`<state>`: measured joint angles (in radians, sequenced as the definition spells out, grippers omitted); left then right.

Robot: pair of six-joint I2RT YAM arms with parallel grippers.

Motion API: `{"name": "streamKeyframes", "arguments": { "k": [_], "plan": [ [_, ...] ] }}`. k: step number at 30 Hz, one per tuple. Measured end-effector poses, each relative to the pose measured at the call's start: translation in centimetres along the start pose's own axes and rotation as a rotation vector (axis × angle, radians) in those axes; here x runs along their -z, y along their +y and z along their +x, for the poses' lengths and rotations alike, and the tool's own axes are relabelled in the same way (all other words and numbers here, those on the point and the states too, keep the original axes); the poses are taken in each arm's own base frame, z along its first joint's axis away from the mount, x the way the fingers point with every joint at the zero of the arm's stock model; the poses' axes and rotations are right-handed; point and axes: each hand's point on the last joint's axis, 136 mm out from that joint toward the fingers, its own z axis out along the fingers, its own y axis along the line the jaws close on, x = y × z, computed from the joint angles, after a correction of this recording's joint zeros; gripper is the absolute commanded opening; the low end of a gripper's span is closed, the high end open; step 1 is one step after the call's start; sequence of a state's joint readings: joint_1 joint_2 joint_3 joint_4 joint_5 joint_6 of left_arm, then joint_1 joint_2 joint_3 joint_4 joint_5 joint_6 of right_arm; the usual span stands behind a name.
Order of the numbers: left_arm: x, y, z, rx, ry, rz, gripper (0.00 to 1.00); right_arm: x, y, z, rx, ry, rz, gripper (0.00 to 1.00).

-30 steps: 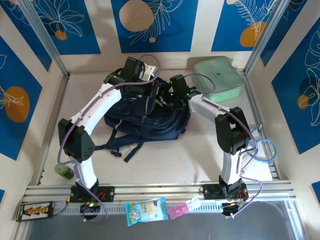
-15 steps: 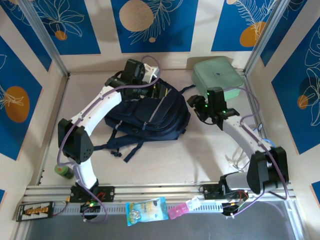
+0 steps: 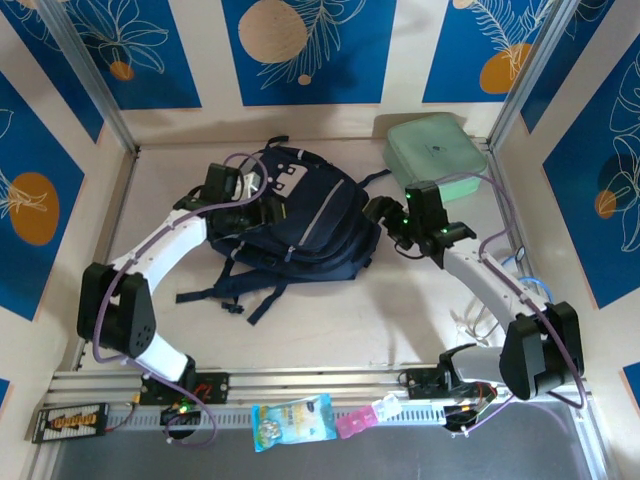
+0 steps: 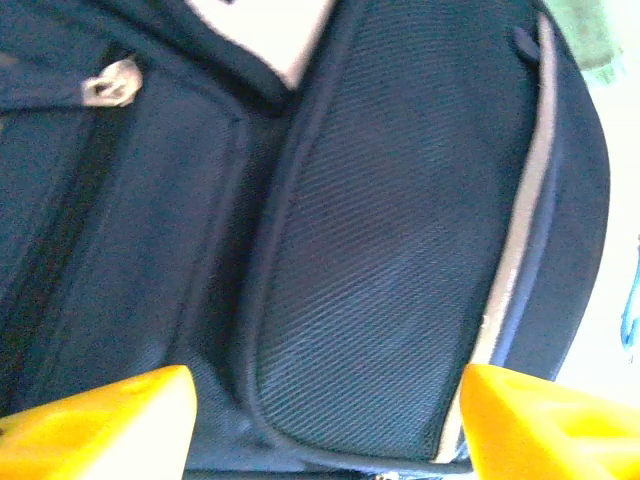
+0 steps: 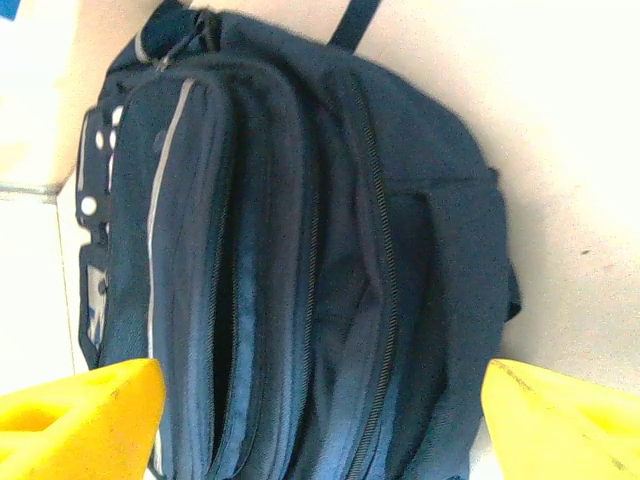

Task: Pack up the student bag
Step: Zip the student bag at the top-center of the table.

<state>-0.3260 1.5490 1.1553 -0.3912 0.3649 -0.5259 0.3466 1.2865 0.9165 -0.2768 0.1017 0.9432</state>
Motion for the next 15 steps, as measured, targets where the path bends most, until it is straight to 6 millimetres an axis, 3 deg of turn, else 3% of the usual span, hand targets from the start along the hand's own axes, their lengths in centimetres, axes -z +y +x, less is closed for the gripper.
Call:
{"name": "streamKeyframes", "arguments": {
  "k": [8, 15],
  "plan": [
    [-0.7, 0.7, 1.1, 0.046, 0.028, 0.008, 0.43, -1.4, 2.1, 2.0, 0.058, 0.058, -0.019, 0.81],
    [-1.8, 0.4, 1.8, 0.045, 0.077, 0.057, 0.44, -1.8, 3.1, 2.9, 0.08, 0.078, -0.034, 0.8]
  ]
}}
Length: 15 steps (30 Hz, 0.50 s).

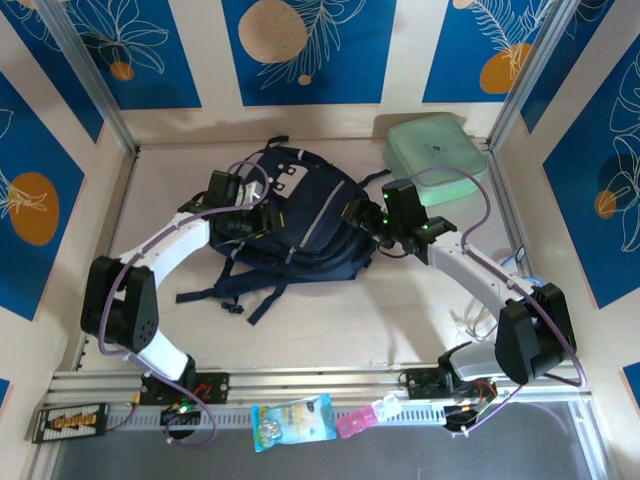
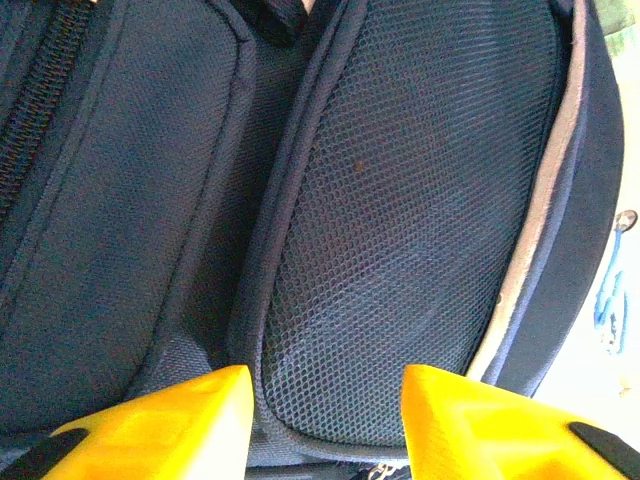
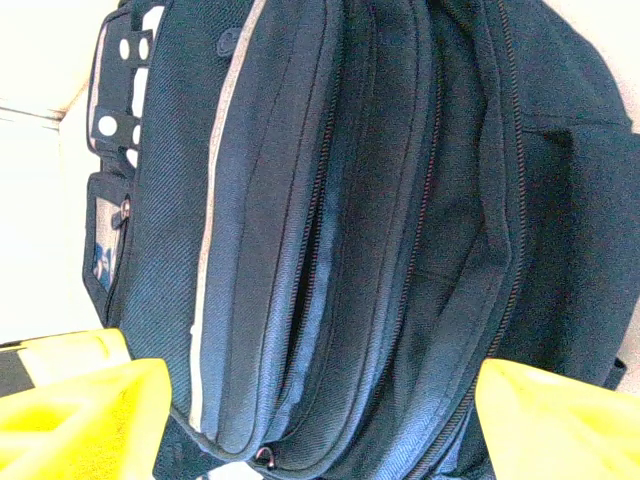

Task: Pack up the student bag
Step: Zip the student bag at the top-center of the table.

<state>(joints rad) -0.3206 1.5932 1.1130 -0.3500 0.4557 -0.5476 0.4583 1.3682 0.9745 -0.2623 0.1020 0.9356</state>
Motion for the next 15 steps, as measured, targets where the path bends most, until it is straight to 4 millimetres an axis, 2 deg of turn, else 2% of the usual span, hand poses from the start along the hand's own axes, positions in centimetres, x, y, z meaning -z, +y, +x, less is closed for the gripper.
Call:
{"name": "streamKeyframes", "arguments": {
  "k": [10, 15],
  "plan": [
    [-1.1, 0.6, 0.8, 0.011, 0.041, 0.007, 0.44, -1.0, 0.7, 0.8, 0.018, 0.027, -0.002, 0.8],
    [-1.1, 1.1, 1.2, -0.004, 0.055, -0.014, 0.47, -1.0, 1.1, 1.0, 0.025, 0.031, -0.008, 0.79]
  ]
}}
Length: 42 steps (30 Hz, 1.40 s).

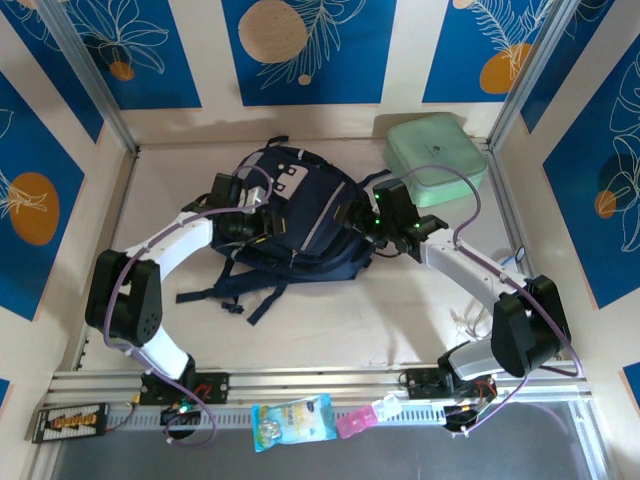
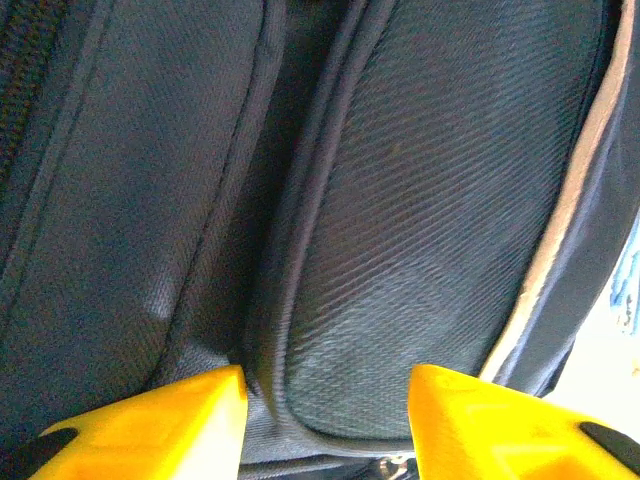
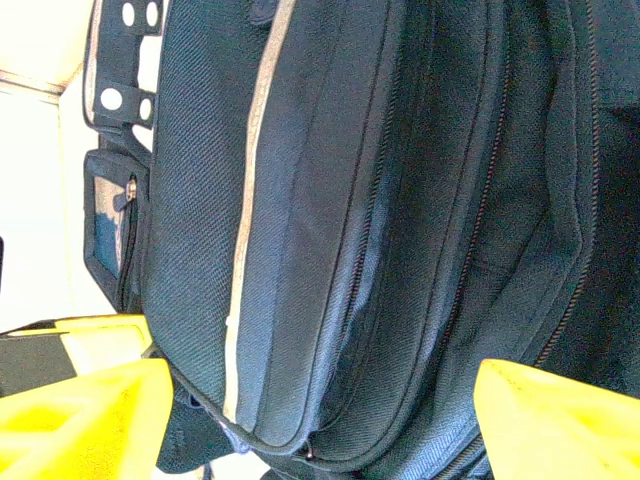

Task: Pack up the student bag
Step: Zip the student bag at the top-center of the table.

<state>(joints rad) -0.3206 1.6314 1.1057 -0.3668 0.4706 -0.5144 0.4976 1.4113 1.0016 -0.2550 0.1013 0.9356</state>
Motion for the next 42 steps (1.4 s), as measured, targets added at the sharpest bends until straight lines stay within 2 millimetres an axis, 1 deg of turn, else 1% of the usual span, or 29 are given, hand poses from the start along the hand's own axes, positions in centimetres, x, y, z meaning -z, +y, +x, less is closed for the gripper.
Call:
{"name": "streamKeyframes", "arguments": {
  "k": [3, 6, 7, 9, 12, 14, 17, 20, 24, 28, 32, 33, 37, 40, 42],
  "plan": [
    [0.0, 0.4, 0.3, -0.009, 0.012, -0.017, 0.49, 0.0, 0.1, -0.1, 0.0, -0.001, -0.002, 0.79],
    [0.0, 0.5, 0.4, -0.013, 0.014, -0.022, 0.43, -0.5, 0.5, -0.3, 0.001, 0.007, -0.004, 0.77],
    [0.0, 0.4, 0.4, -0.013, 0.015, -0.017, 0.4, -0.6, 0.5, -0.3, 0.002, 0.01, -0.004, 0.76],
    [-0.1, 0.1, 0.4, -0.003, 0.019, 0.005, 0.31, -1.2, 0.7, -0.1, 0.005, 0.027, -0.003, 0.75],
    [-0.5, -0.2, 0.3, 0.022, 0.028, 0.031, 0.25, -1.9, 0.7, 0.4, 0.007, 0.049, 0.002, 0.74],
    [-0.8, -0.3, 0.3, 0.039, 0.032, 0.045, 0.19, -2.2, 0.7, 0.6, 0.008, 0.059, 0.002, 0.74],
    [-1.0, -0.6, 0.3, 0.057, 0.038, 0.07, 0.11, -2.2, 0.8, 0.7, 0.015, 0.066, -0.001, 0.74],
    [-1.1, -1.0, 0.3, 0.083, 0.042, 0.096, 0.0, -2.1, 1.1, 0.6, 0.026, 0.063, -0.008, 0.74],
    [-1.4, -1.7, 0.1, 0.142, 0.033, 0.159, 0.0, -2.0, 1.4, 0.6, 0.061, 0.054, -0.001, 0.72],
    [-1.6, -2.6, -0.3, 0.219, 0.014, 0.229, 0.0, -2.0, 1.3, 1.5, 0.137, 0.055, 0.039, 0.68],
    [-1.5, -3.5, -1.3, 0.279, -0.014, 0.288, 0.0, -2.0, 2.1, 3.2, 0.246, 0.054, 0.074, 0.6],
    [-1.4, -3.7, -1.5, 0.291, -0.02, 0.301, 0.0, -1.9, 2.5, 3.8, 0.275, 0.054, 0.079, 0.56],
    [-1.1, -4.3, -2.3, 0.324, -0.042, 0.332, 0.0, -2.0, 3.5, 6.0, 0.36, 0.06, 0.091, 0.48],
    [-1.0, -4.6, -2.6, 0.341, -0.048, 0.346, 0.0, -2.8, 3.8, 7.4, 0.41, 0.071, 0.107, 0.42],
    [-1.0, -4.7, -2.7, 0.351, -0.05, 0.351, 0.0, -3.6, 3.8, 7.9, 0.435, 0.08, 0.13, 0.39]
  ]
}}
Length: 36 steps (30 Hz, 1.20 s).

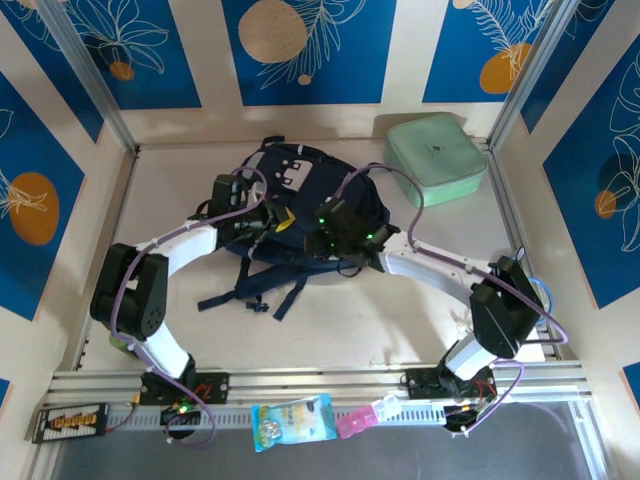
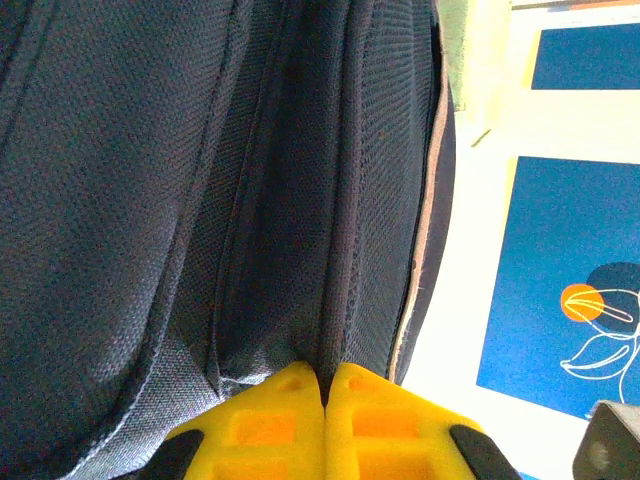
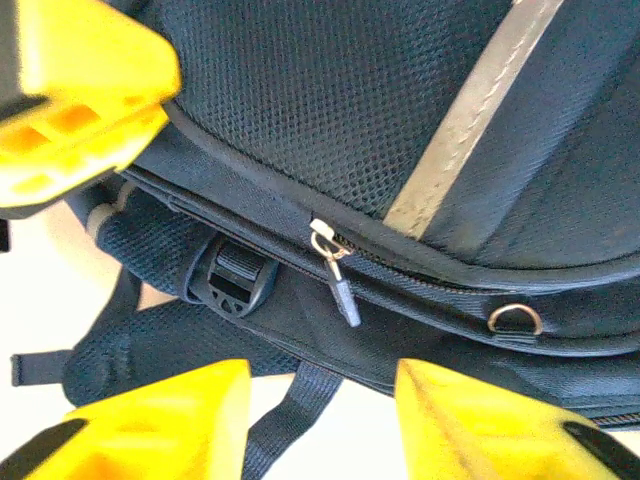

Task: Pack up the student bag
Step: Zip the student bag at the top-center of the table.

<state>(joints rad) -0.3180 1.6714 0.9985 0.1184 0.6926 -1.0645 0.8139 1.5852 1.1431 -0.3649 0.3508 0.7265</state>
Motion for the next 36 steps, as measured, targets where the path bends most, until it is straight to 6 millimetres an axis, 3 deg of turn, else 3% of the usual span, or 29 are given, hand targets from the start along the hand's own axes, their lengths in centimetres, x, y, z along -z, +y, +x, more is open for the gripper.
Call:
{"name": "streamKeyframes", "arguments": {
  "k": [8, 17, 26, 32, 36],
  "plan": [
    [0.0, 0.0, 0.1, 0.004, -0.001, 0.009, 0.0, -2.0, 0.0, -0.6, 0.032, -0.007, 0.081, 0.29],
    [0.0, 0.0, 0.1, 0.009, -0.003, 0.013, 0.0, -3.2, -0.4, -0.7, 0.017, 0.005, 0.127, 0.24],
    [0.0, 0.0, 0.0, 0.017, -0.003, 0.012, 0.0, -3.8, -0.7, -0.4, 0.001, 0.007, 0.162, 0.21],
    [0.0, 0.0, 0.0, 0.016, -0.004, 0.012, 0.0, -4.0, -0.9, -0.5, 0.005, 0.0, 0.185, 0.09],
    [0.2, 0.4, -0.2, 0.023, -0.014, 0.006, 0.0, -3.9, -1.0, -0.5, 0.011, -0.002, 0.195, 0.08]
  ]
}}
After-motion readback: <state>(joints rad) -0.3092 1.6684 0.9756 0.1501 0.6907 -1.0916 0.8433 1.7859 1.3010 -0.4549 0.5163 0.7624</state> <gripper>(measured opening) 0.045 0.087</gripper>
